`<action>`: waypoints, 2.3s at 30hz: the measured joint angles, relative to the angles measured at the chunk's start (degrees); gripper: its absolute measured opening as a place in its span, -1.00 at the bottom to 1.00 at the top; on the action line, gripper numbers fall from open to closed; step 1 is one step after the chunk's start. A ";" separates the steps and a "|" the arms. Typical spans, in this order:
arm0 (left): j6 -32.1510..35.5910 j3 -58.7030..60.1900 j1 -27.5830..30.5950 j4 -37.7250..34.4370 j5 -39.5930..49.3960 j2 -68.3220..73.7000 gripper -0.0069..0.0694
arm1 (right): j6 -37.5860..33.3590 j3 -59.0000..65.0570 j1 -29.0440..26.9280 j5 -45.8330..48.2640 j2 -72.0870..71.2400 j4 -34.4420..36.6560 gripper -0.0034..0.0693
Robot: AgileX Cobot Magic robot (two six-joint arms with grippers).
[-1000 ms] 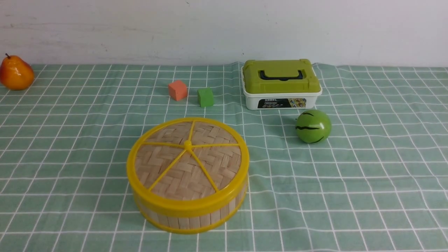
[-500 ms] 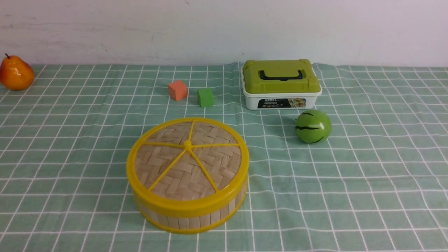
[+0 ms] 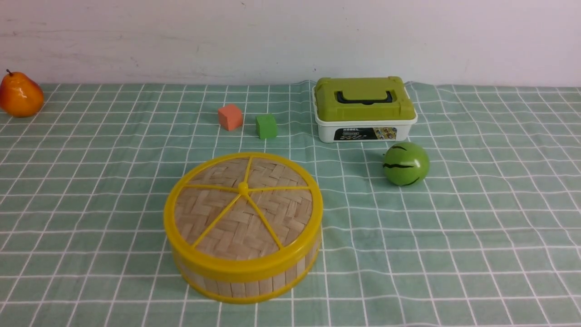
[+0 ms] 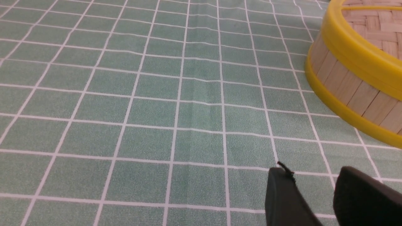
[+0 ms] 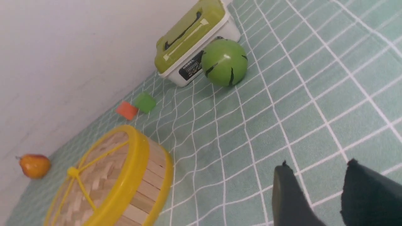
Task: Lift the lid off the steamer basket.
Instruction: Use the right arm to lift the lid of the steamer
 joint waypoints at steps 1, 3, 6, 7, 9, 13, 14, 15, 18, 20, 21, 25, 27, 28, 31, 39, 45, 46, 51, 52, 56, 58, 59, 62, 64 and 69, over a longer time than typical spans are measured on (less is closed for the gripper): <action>0.00 0.00 0.00 0.00 0.00 0.00 -0.19 | -2.59 -4.85 0.13 3.81 2.00 -2.89 -0.44; 0.00 0.00 0.00 0.00 0.00 0.00 -0.19 | -7.25 -14.58 0.23 11.51 8.52 -7.78 -0.64; 0.00 0.00 0.00 0.00 0.00 0.00 -0.19 | -12.92 -28.08 0.30 24.22 19.59 -13.75 -0.91; 0.00 0.00 0.00 0.00 0.00 0.00 -0.19 | -15.50 -33.07 0.30 28.69 23.93 -14.75 -0.94; 0.00 0.00 0.00 0.00 0.00 0.00 -0.19 | -21.04 -41.85 0.32 35.94 32.09 -14.92 -0.96; 0.00 0.00 0.00 0.00 0.00 0.00 -0.19 | -29.37 -54.31 3.50 43.10 45.68 -9.61 -0.95; 0.00 0.00 0.00 0.00 0.00 0.00 -0.19 | -30.96 -56.20 5.24 43.97 48.18 -8.41 -0.94; 0.00 0.00 0.00 0.00 0.00 0.00 -0.19 | -32.30 -58.45 7.33 44.70 51.25 -7.35 -0.93; 0.00 0.00 0.00 0.00 0.00 0.00 -0.19 | -33.81 -64.14 13.60 45.68 59.12 -7.59 -0.92; 0.00 0.00 0.00 0.00 0.00 0.00 -0.19 | -33.63 -67.80 17.17 45.84 63.89 -9.15 -0.91; 0.00 0.00 0.00 0.00 0.00 0.00 -0.19 | -32.87 -70.68 20.14 45.88 67.38 -10.68 -0.91; 0.00 0.00 0.00 0.00 0.00 0.00 -0.19 | -30.86 -79.07 27.32 45.95 77.01 -15.08 -0.90; 0.00 0.00 0.00 0.00 0.00 0.00 -0.19 | -29.73 -85.05 31.46 46.00 83.77 -16.89 -0.88; 0.00 0.00 0.00 0.00 0.00 0.00 -0.19 | -29.47 -86.55 32.00 45.96 85.48 -17.16 -0.87; 0.00 0.00 0.00 0.00 0.00 0.00 -0.19 | -28.00 -95.40 35.87 46.02 95.65 -17.41 -0.81; 0.00 0.00 0.00 0.00 0.00 0.00 -0.19 | -27.80 -113.44 41.11 46.13 113.78 -17.47 -0.25; 0.00 0.00 0.00 0.00 0.00 0.00 -0.19 | -24.70 -120.81 42.66 42.09 123.02 -18.82 0.25; 0.00 0.00 0.00 0.00 0.00 0.00 -0.19 | -23.29 -121.15 42.66 40.66 124.32 -19.76 0.28; 0.00 0.00 0.00 0.00 0.00 0.00 -0.19 | -19.86 -121.19 42.61 38.69 127.21 -23.43 0.27; 0.00 0.00 0.00 0.00 0.00 0.00 -0.19 | -19.57 -121.19 42.61 38.34 127.83 -23.70 0.26; 0.00 0.00 0.00 0.00 0.00 0.00 -0.19 | -18.81 -121.19 42.61 37.25 129.20 -24.04 0.16; 0.00 0.00 0.00 0.00 0.00 0.00 -0.19 | -18.83 -121.19 42.61 37.10 129.53 -23.85 0.12; 0.00 0.00 0.00 0.00 0.00 0.00 -0.19 | -18.78 -121.19 42.61 36.92 129.75 -23.57 0.09; 0.00 0.00 0.00 0.00 0.00 0.00 -0.19 | -18.78 -121.19 42.61 36.98 130.16 -23.11 -0.04; 0.00 0.00 0.00 0.00 0.00 0.00 -0.19 | -18.78 -121.19 42.61 37.63 130.27 -22.92 -0.18; 0.00 0.00 0.00 0.00 0.00 0.00 -0.19 | -18.71 -121.59 42.61 38.36 130.27 -23.10 -0.71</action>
